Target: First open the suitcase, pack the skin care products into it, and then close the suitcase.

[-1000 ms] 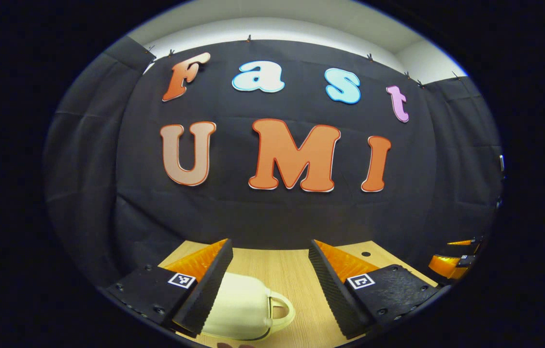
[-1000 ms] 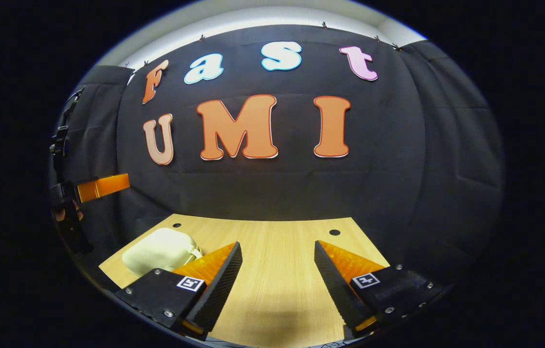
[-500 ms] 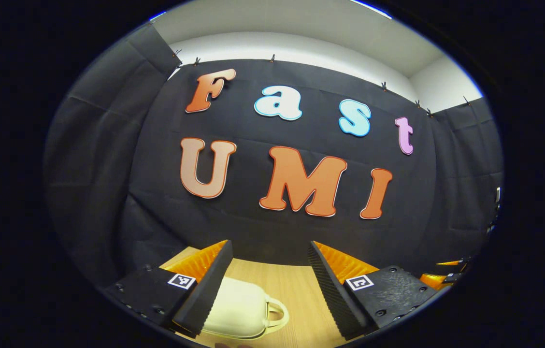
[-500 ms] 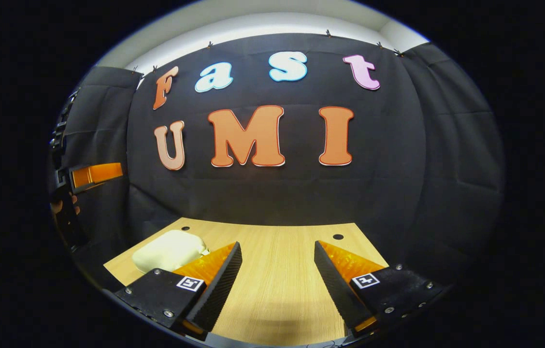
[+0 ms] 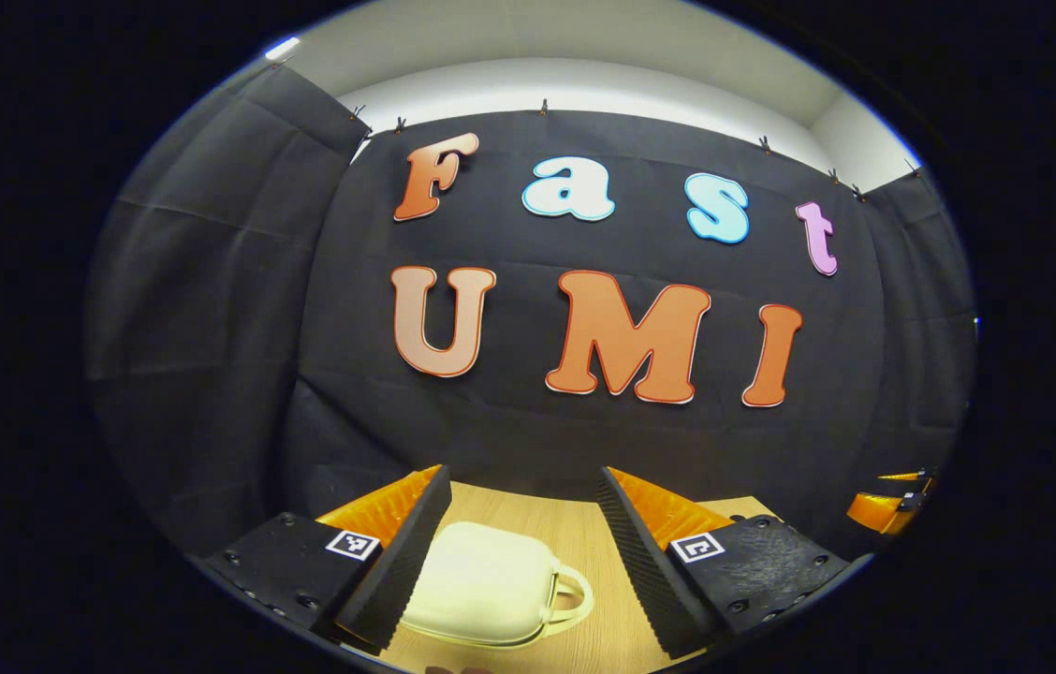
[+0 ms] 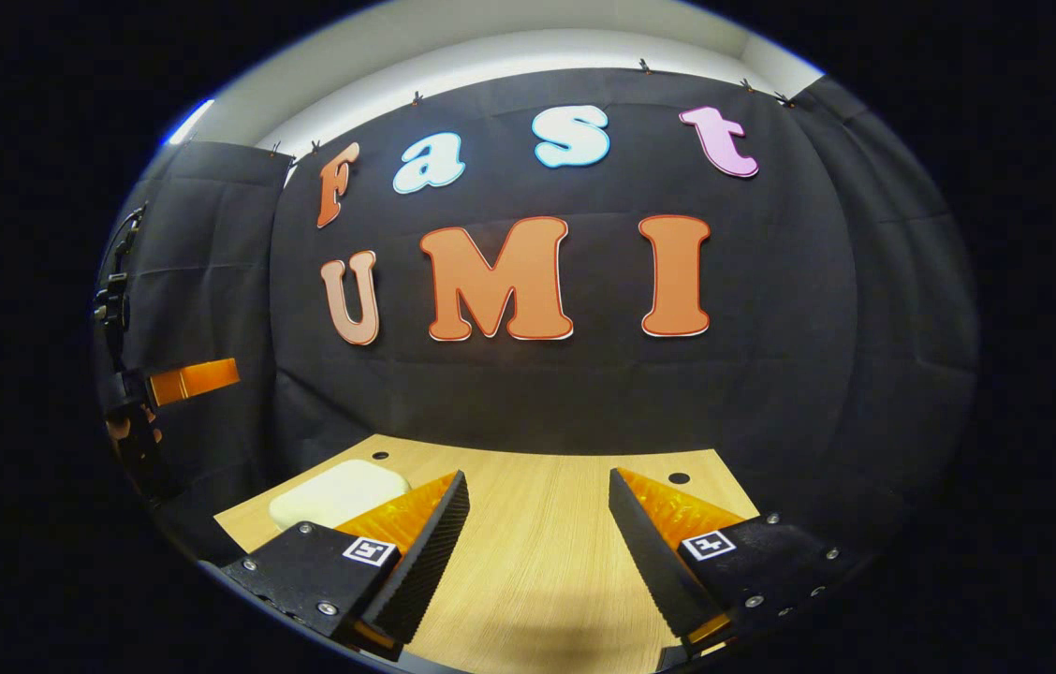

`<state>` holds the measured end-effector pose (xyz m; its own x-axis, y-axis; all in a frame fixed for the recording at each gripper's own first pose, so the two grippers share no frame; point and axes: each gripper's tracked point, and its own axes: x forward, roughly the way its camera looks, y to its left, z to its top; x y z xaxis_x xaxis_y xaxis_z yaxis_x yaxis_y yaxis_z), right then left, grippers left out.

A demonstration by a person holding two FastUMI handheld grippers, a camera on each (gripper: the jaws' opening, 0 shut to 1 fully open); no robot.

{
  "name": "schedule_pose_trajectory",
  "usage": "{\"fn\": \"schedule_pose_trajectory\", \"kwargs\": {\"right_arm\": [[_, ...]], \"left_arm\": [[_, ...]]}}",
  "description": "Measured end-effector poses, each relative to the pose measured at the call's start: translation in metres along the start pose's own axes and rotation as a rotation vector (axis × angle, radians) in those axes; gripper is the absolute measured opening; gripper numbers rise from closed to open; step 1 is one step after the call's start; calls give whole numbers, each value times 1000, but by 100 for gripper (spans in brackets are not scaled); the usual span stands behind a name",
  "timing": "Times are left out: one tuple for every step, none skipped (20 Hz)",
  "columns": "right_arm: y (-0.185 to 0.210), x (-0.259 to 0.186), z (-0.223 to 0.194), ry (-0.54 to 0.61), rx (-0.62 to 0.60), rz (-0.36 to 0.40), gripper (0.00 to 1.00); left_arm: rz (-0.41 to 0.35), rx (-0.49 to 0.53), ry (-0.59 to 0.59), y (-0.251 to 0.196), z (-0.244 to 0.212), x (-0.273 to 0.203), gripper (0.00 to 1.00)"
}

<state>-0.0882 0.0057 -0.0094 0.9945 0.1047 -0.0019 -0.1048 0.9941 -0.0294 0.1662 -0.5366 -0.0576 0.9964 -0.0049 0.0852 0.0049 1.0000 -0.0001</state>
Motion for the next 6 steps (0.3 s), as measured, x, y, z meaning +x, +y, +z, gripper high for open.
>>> {"fn": "schedule_pose_trajectory", "kwargs": {"right_arm": [[1, 4, -2, 1, 4, 7, 95], [2, 6, -4, 7, 7, 13, 95], [2, 8, -4, 14, 11, 14, 95], [2, 8, -3, 16, 16, 15, 95], [4, 9, -2, 10, 21, 19, 95], [5, 10, 1, 4, 24, 19, 95]], "left_arm": [[-1, 5, -2, 0, -1, -3, 97], [2, 12, -5, -1, -1, -4, 97], [5, 19, -9, -1, -2, -4, 97], [8, 24, -11, -1, -2, -5, 99], [7, 26, -12, -1, -4, -6, 100], [1, 24, -10, -3, -5, -5, 100]]}}
